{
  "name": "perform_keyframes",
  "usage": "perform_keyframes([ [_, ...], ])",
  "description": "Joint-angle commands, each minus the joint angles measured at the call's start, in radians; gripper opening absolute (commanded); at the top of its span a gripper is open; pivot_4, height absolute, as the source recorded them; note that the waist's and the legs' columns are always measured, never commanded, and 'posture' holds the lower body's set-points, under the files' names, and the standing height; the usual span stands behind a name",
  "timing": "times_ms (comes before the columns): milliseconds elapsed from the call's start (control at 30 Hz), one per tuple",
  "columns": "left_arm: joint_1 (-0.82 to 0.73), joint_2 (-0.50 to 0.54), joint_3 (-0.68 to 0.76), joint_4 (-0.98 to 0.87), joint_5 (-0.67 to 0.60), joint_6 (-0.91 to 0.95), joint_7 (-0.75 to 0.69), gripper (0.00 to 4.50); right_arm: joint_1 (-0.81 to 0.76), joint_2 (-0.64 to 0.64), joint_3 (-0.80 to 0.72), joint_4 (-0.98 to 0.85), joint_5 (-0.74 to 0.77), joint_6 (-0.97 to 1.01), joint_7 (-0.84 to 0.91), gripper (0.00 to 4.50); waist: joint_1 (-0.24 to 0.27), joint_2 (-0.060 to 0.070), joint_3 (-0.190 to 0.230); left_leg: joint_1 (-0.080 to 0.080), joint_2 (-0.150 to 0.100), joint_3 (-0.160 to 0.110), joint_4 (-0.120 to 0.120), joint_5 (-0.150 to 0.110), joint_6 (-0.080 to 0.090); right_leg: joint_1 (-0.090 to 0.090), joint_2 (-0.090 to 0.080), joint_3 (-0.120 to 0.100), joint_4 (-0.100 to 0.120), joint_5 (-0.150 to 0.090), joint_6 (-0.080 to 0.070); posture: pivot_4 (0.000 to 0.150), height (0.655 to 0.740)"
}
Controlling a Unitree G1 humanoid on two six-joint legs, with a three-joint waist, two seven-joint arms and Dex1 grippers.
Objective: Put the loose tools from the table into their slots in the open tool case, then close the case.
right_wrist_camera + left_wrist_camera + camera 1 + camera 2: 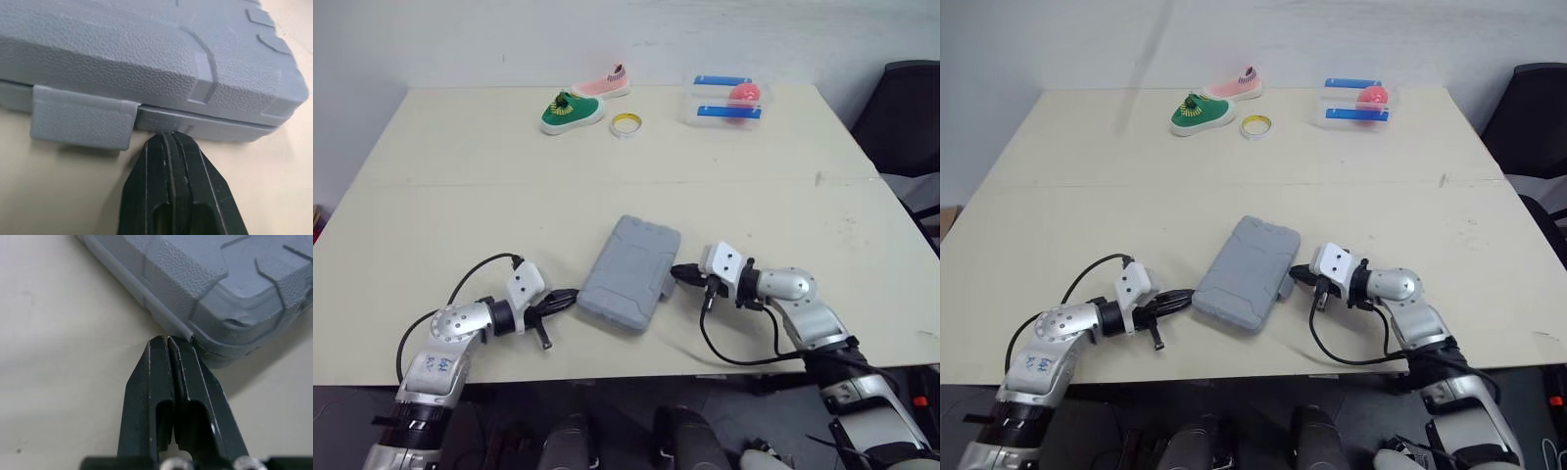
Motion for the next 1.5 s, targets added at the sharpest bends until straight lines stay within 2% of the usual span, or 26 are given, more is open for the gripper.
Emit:
perform_keyframes([
  [33,0.012,0.0,0.083,-0.036,-0.019,-0.008,0.063,0.05,0.003,-0.014,-0.021,0.041,-0.029,-0.02,-0.021,0.0,0.001,0.0,0.0,0.0,0.0,0.0,0.0,0.0,0.0,0.0,0.0,0.001,0.0,0.0,0.0,0.15,0.74],
  [200,-0.052,0.021,0.129,-0.083,-0.119,-0.036,-0.01,0.05,0.093,-0.069,-0.086,-0.052,0.008,-0.002,-0.035,0.0,0.013,0.0,0.0,0.0,-0.001,-0.002,0.0,0.0,0.0,0.001,-0.002,0.004,-0.001,0.0,0.0,0.15,0.74],
  [367,-0.195,0.004,0.015,-0.119,-0.136,0.001,-0.067,0.05,0.226,-0.08,-0.164,-0.198,0.073,-0.021,-0.051,0.0,0.026,0.0,0.0,-0.001,-0.002,-0.002,0.0,-0.002,0.0,0.001,-0.001,0.005,-0.002,0.0,0.0,0.15,0.74],
  [600,-0.396,-0.072,-0.227,-0.027,-0.02,0.03,-0.098,0.05,0.309,-0.081,-0.153,-0.402,0.135,0.154,-0.027,0.0,0.015,0.001,0.0,0.001,0.0,0.002,-0.001,-0.001,-0.001,0.0,0.003,0.004,-0.001,0.0,0.001,0.15,0.74],
  [800,-0.521,-0.138,-0.375,0.171,0.098,0.015,-0.135,0.05,0.298,-0.061,-0.12,-0.418,0.109,0.177,-0.031,0.0,0.015,0.001,0.0,0.0,-0.002,0.002,0.0,-0.001,0.0,0.0,0.007,0.001,-0.001,0.0,0.001,0.15,0.74],
  [867,-0.55,-0.155,-0.411,0.242,0.156,0.049,-0.103,0.05,0.288,-0.049,-0.107,-0.423,0.107,0.183,-0.035,0.0,0.014,0.0,0.0,0.0,-0.001,0.002,0.0,-0.001,0.0,-0.001,0.007,0.001,-0.001,0.0,0.001,0.15,0.74],
  [967,-0.55,-0.13,-0.47,0.292,0.234,0.114,-0.103,0.05,0.269,-0.034,-0.087,-0.436,0.105,0.199,-0.034,0.0,0.018,0.001,0.0,0.001,-0.002,0.001,0.001,0.0,0.001,0.001,0.006,0.0,-0.001,0.0,0.001,0.15,0.74],
  [1233,-0.474,-0.106,-0.455,0.232,0.222,0.147,-0.106,0.05,0.216,-0.007,-0.044,-0.391,0.069,0.202,-0.035,0.0,0.017,0.0,-0.001,0.002,-0.001,0.0,0.0,0.0,0.001,0.002,0.001,0.002,-0.001,0.0,0.001,0.15,0.74],
  [1500,-0.461,-0.104,-0.436,0.231,0.221,0.156,-0.089,0.05,0.17,0.027,-0.004,-0.339,0.054,0.211,-0.022,0.0,0.003,0.0,-0.005,0.003,0.0,0.0,0.0,0.0,0.001,0.003,0.002,0.002,-0.001,0.0,0.0,0.15,0.74],
])
